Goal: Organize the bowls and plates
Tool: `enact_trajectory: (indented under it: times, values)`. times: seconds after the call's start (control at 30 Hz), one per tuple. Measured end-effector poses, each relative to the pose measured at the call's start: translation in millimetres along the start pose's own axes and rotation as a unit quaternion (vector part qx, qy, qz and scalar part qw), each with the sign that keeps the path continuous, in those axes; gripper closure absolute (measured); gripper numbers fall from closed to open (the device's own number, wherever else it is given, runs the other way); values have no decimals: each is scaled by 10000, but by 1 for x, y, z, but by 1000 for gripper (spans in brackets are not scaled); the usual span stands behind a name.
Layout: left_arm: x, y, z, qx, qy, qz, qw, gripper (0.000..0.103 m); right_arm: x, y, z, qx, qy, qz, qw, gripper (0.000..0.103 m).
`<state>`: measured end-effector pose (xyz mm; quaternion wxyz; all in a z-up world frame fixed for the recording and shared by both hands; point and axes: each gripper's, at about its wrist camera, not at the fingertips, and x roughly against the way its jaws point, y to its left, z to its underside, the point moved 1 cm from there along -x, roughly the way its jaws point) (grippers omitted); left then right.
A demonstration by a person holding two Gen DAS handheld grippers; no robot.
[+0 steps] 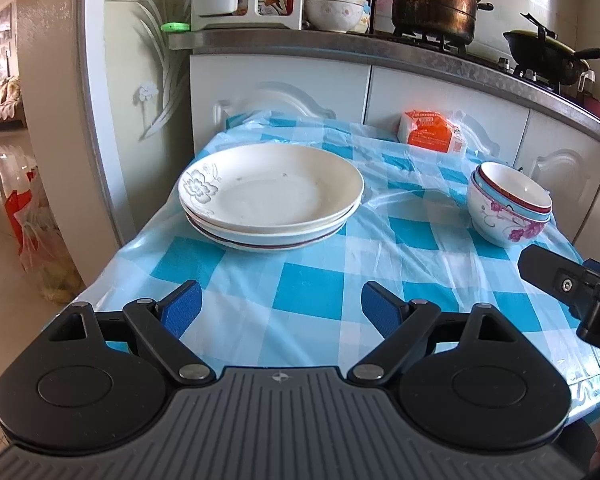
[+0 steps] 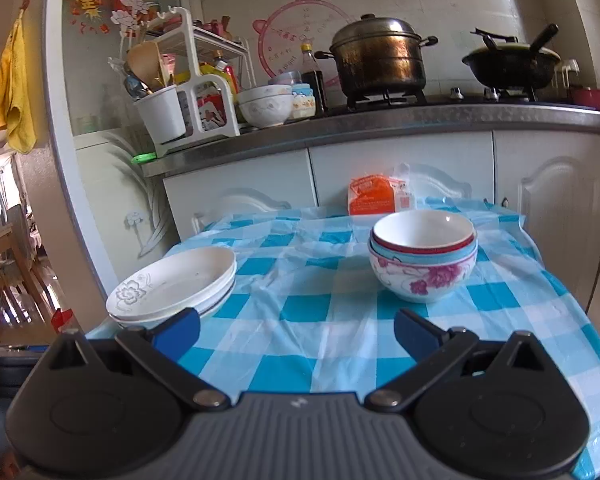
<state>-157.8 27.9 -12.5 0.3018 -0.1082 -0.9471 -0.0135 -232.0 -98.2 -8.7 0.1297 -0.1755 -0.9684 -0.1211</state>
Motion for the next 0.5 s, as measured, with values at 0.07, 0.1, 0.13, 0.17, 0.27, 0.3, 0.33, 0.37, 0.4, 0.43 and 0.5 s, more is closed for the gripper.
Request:
enact_trajectory:
  times: [0.07, 0.1, 0.13, 0.17, 0.27, 0.3, 0.33, 0.37, 0.4, 0.43, 0.5]
  values:
    - [-2, -1, 1, 9, 49, 48, 10000, 0, -2, -2, 1, -49, 39, -14, 10000, 1]
    - [-3, -1, 1, 28, 74, 88, 9999, 0, -3, -3, 2, -70, 60, -14, 10000, 1]
    - [-4, -1, 2, 46, 90, 118, 9999, 0, -4, -4, 2, -91, 77, -17, 9999, 1]
    - [-5, -2, 3, 50, 97, 145, 9998, 0, -4, -5, 2, -111, 92, -22, 9999, 1]
    - [-7, -4, 4, 72, 96, 263, 9996, 0, -6, -9, 4, -176, 116, -31, 9998, 1]
    - [-7, -6, 4, 75, 97, 313, 9994, 0, -7, -11, 5, -200, 129, -19, 9997, 1]
    - [-8, -7, 4, 70, 93, 352, 9993, 0, -8, -12, 5, -231, 149, 0, 9996, 1]
    - [-9, -9, 3, 60, 84, 378, 9992, 0, -9, -15, 6, -273, 172, 24, 9995, 1]
    - [-11, -12, 3, 47, 82, 407, 9991, 0, -10, -18, 6, -324, 195, 53, 9993, 1]
    - [-13, -14, 2, 32, 91, 450, 9989, 0, -12, -21, 7, -381, 218, 93, 9990, 1]
    - [-17, -19, -1, 22, 112, 537, 9985, 0, -15, -29, 7, -490, 248, 198, 9983, 1]
